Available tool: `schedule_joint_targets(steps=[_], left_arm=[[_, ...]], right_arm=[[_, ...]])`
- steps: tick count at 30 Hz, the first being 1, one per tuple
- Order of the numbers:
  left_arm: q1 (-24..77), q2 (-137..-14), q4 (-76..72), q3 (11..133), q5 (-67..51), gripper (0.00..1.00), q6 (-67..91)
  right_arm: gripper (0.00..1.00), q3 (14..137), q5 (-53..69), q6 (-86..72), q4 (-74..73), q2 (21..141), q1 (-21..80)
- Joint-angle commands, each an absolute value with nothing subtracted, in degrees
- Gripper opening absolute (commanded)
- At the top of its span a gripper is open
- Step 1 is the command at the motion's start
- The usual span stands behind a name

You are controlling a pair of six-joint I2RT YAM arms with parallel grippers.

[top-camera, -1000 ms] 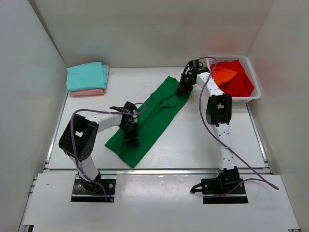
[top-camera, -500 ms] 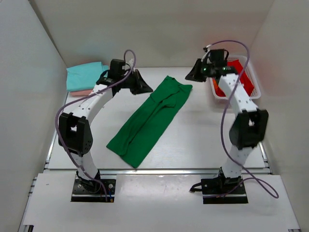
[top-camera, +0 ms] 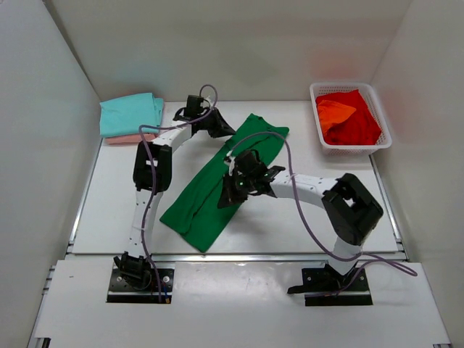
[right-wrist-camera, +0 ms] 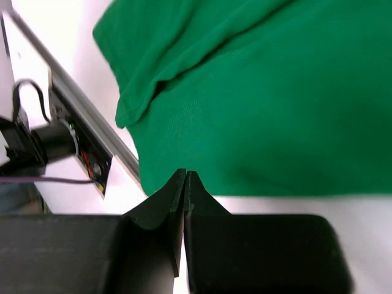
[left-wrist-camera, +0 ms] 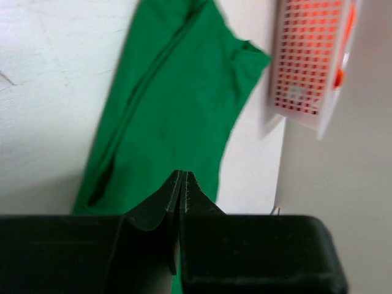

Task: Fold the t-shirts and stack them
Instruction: Rotate the tshirt 90 degrees

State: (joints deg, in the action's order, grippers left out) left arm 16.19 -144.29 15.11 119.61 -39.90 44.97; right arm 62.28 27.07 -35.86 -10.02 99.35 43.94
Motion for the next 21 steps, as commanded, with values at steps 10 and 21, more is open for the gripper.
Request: schedule_joint_targets(steps=[10,21], left_arm=[[21.4,-154.0,38.8,143.2,-16.7,0.08,30.0],[19.3,-155.0,48.1,146.6,-0.1,0.06,26.5]], right_arm=[[0.00,65.1,21.4,-34.4,-20.1,110.5,48.3],[0.00,57.1,7.6,-33.9,-33.8,101.5,36.8]])
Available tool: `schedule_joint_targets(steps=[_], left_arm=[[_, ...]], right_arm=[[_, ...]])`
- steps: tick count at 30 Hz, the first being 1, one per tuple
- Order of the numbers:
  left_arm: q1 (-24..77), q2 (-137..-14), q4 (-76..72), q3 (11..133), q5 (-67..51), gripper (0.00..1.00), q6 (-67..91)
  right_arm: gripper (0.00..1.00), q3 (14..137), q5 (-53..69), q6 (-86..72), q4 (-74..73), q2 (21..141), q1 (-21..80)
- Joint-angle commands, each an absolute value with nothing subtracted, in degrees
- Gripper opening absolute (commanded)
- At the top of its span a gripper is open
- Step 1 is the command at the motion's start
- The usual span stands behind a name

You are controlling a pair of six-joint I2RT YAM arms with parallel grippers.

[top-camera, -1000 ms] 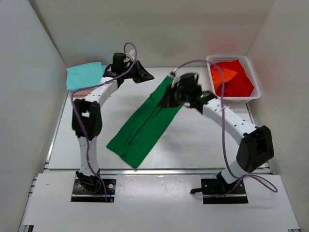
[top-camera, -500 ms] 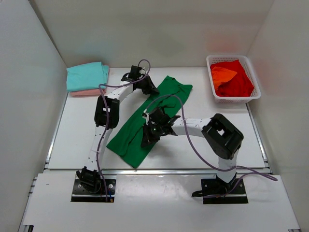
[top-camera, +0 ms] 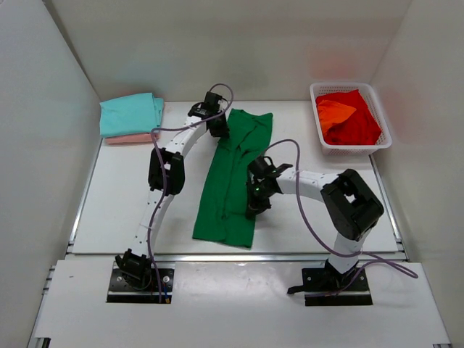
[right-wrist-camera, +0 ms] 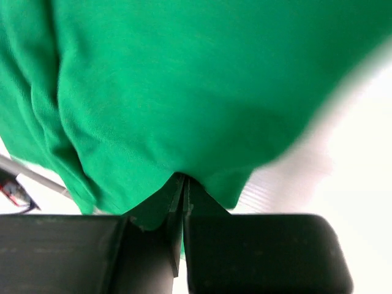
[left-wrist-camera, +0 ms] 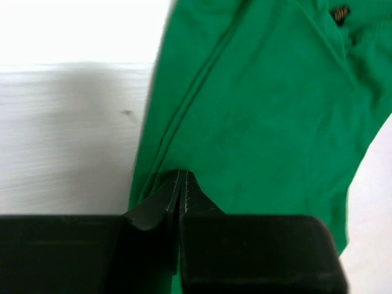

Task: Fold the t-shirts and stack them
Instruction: Rotate the tshirt 90 degrees

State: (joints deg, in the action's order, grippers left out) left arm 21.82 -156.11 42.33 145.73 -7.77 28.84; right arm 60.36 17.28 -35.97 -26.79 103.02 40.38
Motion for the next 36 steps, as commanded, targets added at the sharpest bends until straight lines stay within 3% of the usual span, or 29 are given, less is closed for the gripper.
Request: schedule_joint_targets(steps=[1,11,18,20,21,24,28,31,32,35,36], left_arm=[[19.1,-154.9,48.3,146.2,-0.1,0.06,26.5],[15.7,-154.5,48.4,145.6,3.2,0.06,27.9],[13.9,-146.9,34.9,148.1,-19.5,0.21,35.2],[13.0,-142.9,29.8,142.9,-28.1,0.27,39.9],[12.9,-139.7,28.9,140.9,-30.2,0.26,42.0],[13.3,-128.0,32.5,129.1,-31.6,0.26,38.4],[15.5,-108.6,36.4,100.9,-25.9,0.20,30.9],[18.0,-94.5,33.0,79.4,-25.0,0.13,32.2],[19.8,-92.1,32.9,72.6,-23.6,0.14,32.2],[24.8,-79.6,30.2,56.8,-20.1,0.34,36.8],[25.9,-74.5,27.1,50.1,-20.2,0.34,38.4]], right_arm=[[0.00,56.8,8.1,-33.4,-33.1,101.8,36.0],[0.00,58.4,6.5,-28.7,-35.6,102.7,32.0],[0.01,61.5,14.0,-21.9,-28.9,98.4,30.2],[0.09,65.5,16.0,-20.7,-28.7,97.0,29.5],[0.11,65.9,16.6,-20.7,-29.1,96.8,28.9],[0.19,68.2,17.1,-21.8,-30.9,93.4,28.2],[0.19,65.8,13.9,-25.5,-35.8,88.4,28.3],[0.26,59.1,12.5,-28.6,-38.1,83.5,29.4],[0.28,57.4,12.0,-30.0,-37.6,80.8,29.7],[0.32,50.5,12.5,-34.7,-38.4,73.6,30.8],[0.33,47.1,13.4,-36.6,-38.1,70.6,30.5]])
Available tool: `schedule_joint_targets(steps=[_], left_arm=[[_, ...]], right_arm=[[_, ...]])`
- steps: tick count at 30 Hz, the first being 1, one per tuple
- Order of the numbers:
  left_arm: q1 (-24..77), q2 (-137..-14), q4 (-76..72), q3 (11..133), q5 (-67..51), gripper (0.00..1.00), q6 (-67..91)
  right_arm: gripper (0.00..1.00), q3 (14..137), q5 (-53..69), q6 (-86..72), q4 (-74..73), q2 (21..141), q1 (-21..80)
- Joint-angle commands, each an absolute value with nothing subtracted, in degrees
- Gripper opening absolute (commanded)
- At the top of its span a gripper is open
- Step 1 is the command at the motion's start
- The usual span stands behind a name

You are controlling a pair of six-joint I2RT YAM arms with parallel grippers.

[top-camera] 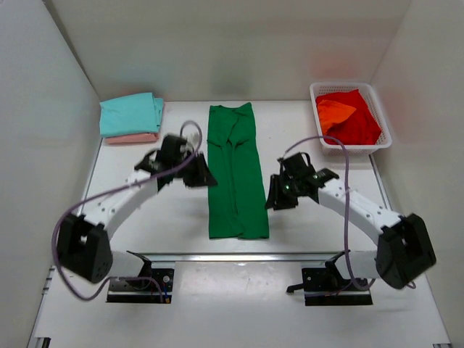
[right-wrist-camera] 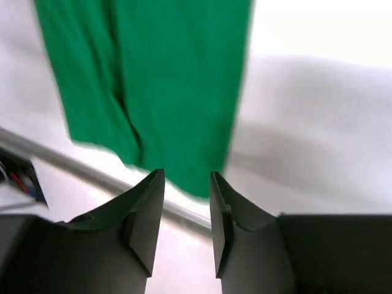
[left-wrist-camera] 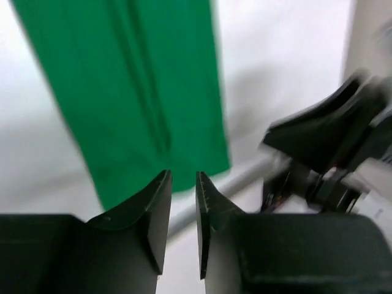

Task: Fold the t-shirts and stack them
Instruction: Rotate the tshirt 90 degrees, then grab the bottom of the folded rectangular tshirt with both arms

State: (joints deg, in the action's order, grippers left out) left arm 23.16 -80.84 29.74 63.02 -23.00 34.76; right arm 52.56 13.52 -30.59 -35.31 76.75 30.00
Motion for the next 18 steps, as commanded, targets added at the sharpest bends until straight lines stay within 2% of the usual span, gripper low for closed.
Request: schedule_joint_targets(steps=[1,2,3,7,9,12,15,18], left_arm=[[26.1,-70.4,24.2,47.0,-20.3,0.35,42.5],[25.9,-66.5,22.4,41.1,-20.5,0.44,45.7],[25.7,-64.9,19.9,36.4,-20.6,0.48,46.8],[26.4,-60.3,16.1,29.4,-20.0,0.51,49.1],[27.1,-61.8,16.4,29.0,-20.4,0.56,48.3],[29.3,-63.2,15.2,28.6,-17.4,0.56,48.3],[30.7,-65.2,13.7,27.5,-16.9,0.59,49.0],[33.2,-68.6,17.7,29.3,-14.0,0.60,47.4]], right_arm=[[0.36,43.5,14.2,-37.6,-37.0,67.6,30.5],[0.37,41.8,15.3,-39.6,-35.5,66.1,30.6],[0.39,38.1,15.7,-41.3,-34.2,63.3,30.7],[0.42,29.5,18.6,-46.8,-28.0,59.4,30.8],[0.42,28.3,19.2,-48.9,-25.5,59.3,32.0],[0.44,25.6,19.3,-52.3,-21.9,59.7,32.8],[0.50,23.2,19.2,-54.5,-19.8,60.1,33.1],[0.53,22.6,17.8,-55.8,-18.5,60.6,34.5]])
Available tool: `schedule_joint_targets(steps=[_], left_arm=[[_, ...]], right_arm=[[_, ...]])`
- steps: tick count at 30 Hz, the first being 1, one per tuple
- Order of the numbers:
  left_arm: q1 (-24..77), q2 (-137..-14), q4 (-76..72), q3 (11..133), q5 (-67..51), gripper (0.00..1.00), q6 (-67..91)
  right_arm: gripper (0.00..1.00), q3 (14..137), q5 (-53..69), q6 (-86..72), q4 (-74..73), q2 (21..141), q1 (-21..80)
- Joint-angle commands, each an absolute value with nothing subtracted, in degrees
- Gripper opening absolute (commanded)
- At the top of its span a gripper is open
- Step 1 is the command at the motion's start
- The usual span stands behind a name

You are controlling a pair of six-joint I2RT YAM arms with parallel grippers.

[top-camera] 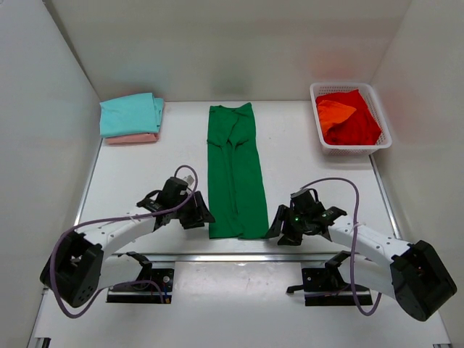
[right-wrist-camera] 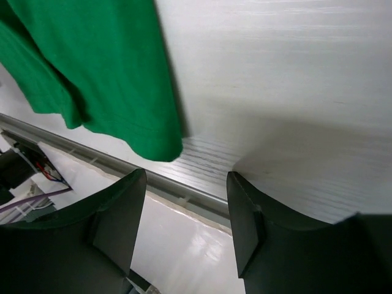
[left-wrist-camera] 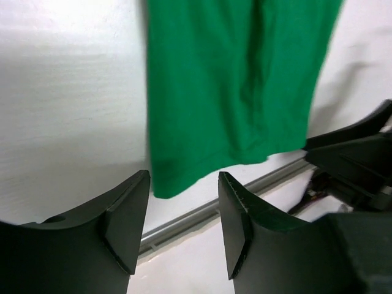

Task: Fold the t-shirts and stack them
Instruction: Grab the bottom of the folded rectangular tshirt with both arms

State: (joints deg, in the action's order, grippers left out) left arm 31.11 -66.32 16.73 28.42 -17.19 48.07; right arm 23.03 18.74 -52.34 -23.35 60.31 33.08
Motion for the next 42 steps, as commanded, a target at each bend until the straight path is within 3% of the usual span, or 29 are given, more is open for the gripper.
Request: schedule_joint_targets(steps=[1,13,14,15,16,17,18,21,29,34,42], left_arm=[[34.2,-69.4,19.2,30.3,-12.8,0.60,46.6],[40.2,-80.1,21.3,34.0,-12.7,0.57,47.7],[40.4,-80.6,21.4,34.0,-12.7,0.48,47.7],[41.0,-81.3,21.6,34.1,-12.7,0.40,47.4],[41.0,-81.5,22.8,34.3,-12.0,0.23,46.8],[40.6,-81.5,24.9,33.8,-11.3,0.07,46.5],[40.3,-80.6,27.4,33.8,-10.5,0.00,45.7],[40.3,-77.6,33.9,31.0,-7.9,0.00,44.7],[43.3,-66.2,30.9,21.4,-12.7,0.00,53.0],[41.3,-67.6,32.9,28.6,-14.1,0.00,50.4],[29.5,-74.7,32.3,42.4,-15.4,0.00,45.7]], right_arm=[[0.53,22.3,17.7,-56.3,-18.4,60.6,34.7],[0.53,24.1,18.4,-54.1,-14.0,69.2,34.8],[0.52,24.8,18.7,-53.2,-13.9,70.7,35.1],[0.46,24.8,19.0,-52.7,-14.0,71.6,35.0],[0.35,25.5,19.2,-52.1,-14.0,72.8,35.9],[0.10,25.7,19.3,-51.6,-14.1,73.0,35.9],[0.00,25.9,18.9,-51.4,-15.3,72.9,36.6],[0.01,25.1,17.3,-51.2,-20.0,70.5,39.6],[0.00,20.9,19.8,-52.0,-23.6,62.8,45.4],[0.00,30.8,22.2,-45.3,-27.1,66.0,41.8],[0.00,49.1,23.2,-33.0,-32.7,80.8,35.2]])
